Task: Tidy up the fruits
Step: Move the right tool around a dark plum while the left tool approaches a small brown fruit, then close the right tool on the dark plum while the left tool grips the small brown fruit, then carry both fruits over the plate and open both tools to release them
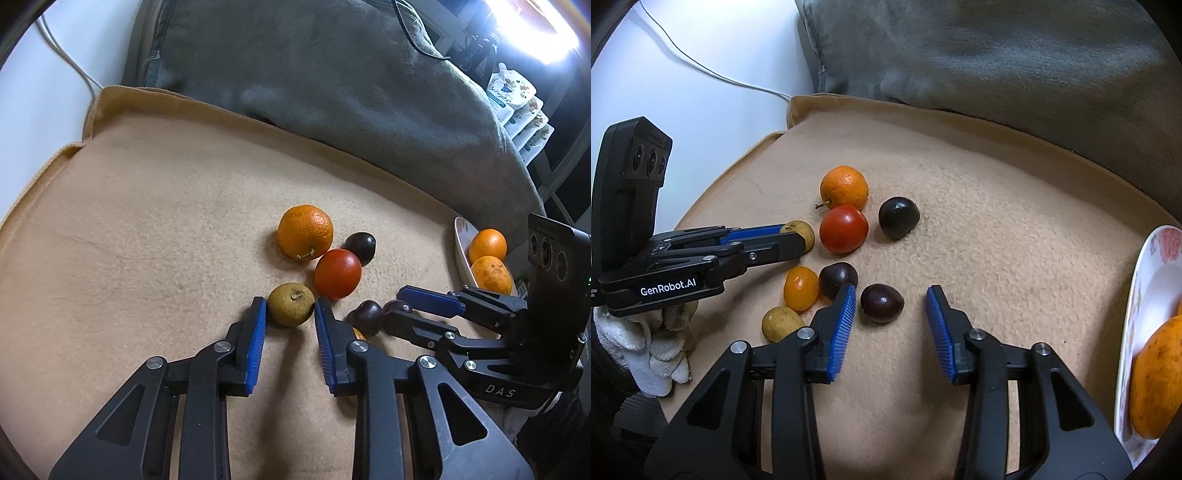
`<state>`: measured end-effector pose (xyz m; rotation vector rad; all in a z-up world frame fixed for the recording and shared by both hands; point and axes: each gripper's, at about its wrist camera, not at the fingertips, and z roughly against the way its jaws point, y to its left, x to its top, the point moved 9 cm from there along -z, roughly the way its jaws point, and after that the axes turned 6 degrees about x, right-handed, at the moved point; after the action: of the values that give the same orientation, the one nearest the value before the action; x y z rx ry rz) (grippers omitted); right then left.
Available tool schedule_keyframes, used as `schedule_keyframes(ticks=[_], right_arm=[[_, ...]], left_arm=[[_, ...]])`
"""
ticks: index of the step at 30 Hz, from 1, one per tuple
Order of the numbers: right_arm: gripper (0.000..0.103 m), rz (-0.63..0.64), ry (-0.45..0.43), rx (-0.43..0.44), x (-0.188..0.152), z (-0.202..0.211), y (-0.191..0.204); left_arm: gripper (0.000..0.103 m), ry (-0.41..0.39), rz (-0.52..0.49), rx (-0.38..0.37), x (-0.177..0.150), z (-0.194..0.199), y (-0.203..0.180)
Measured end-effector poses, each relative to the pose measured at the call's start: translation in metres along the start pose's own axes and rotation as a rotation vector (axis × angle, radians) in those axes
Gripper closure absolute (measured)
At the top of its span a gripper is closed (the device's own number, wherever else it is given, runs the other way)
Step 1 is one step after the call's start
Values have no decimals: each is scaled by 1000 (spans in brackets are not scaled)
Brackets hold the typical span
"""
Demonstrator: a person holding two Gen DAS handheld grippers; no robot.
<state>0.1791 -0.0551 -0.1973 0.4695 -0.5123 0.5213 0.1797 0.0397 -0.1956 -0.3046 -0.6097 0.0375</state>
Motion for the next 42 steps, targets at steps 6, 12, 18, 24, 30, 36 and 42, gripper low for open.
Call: schedule_keyframes(ticks=[6, 12, 18, 24, 30, 36, 42], right_arm=[[76, -8, 4, 25, -1, 1, 2], [79, -10, 1, 25, -3, 1, 4], [79, -14, -15, 23, -1, 4, 2], [79, -19, -46, 8, -1, 20, -5], [79, -27, -88, -15, -1, 49, -13], [79, -35, -142, -55, -6, 84, -26], [79, -60, -188, -102, -15, 116, -48]], left_arm=[[78, -3, -3, 4, 0, 0, -1], [78, -9, -6, 8, 0, 1, -4], [78, -15, -2, 6, 0, 3, -5], [78, -33, -10, -3, 2, 12, -11], [78, -59, -39, -22, 7, 22, -29], [78, -70, -73, -57, 13, 23, -59], [78, -79, -113, -99, 18, 19, -98]])
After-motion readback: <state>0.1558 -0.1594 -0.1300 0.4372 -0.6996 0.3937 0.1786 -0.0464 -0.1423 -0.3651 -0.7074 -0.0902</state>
